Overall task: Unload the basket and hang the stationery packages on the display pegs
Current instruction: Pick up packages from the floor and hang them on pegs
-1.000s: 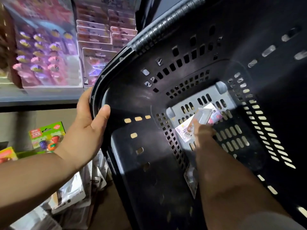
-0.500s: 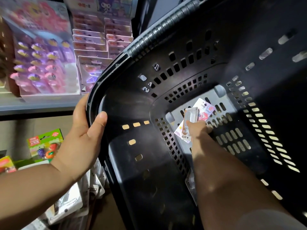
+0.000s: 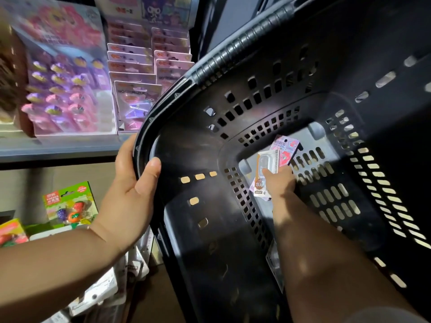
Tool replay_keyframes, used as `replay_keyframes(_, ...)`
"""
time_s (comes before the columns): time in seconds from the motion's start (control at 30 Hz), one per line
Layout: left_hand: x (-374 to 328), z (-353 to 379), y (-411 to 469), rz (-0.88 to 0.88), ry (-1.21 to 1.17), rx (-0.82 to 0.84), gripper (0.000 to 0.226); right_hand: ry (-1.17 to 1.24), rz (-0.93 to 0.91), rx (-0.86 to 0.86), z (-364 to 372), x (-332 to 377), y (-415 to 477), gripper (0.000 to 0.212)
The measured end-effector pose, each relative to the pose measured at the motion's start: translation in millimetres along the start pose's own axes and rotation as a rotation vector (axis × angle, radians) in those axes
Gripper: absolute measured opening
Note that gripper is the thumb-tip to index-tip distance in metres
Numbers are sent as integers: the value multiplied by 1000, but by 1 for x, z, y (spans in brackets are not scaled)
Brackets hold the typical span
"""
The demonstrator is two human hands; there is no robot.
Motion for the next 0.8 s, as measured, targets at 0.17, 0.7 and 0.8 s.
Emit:
replay_keyframes(0.17, -5, 15, -4, -79, -132, -49, 45, 249, -34, -64, -19, 4, -31, 39)
replay_keyframes(0.7, -117, 135, -45, -158, -115, 2, 50, 783, -171, -32, -245, 28, -76, 15)
replay_keyframes(0.8, -148, 146, -48, -147, -21, 74, 49, 783, -186, -52, -275, 23, -71, 23)
Point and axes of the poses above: each hand's wrist, its own y-axis towards the middle knuckle, its own z-axis out of the palm, x = y × z, the point moved 2 cm from there along y, towards the middle knuckle, and after that the axes turned 8 degrees about -x, right-handed, at the moved point
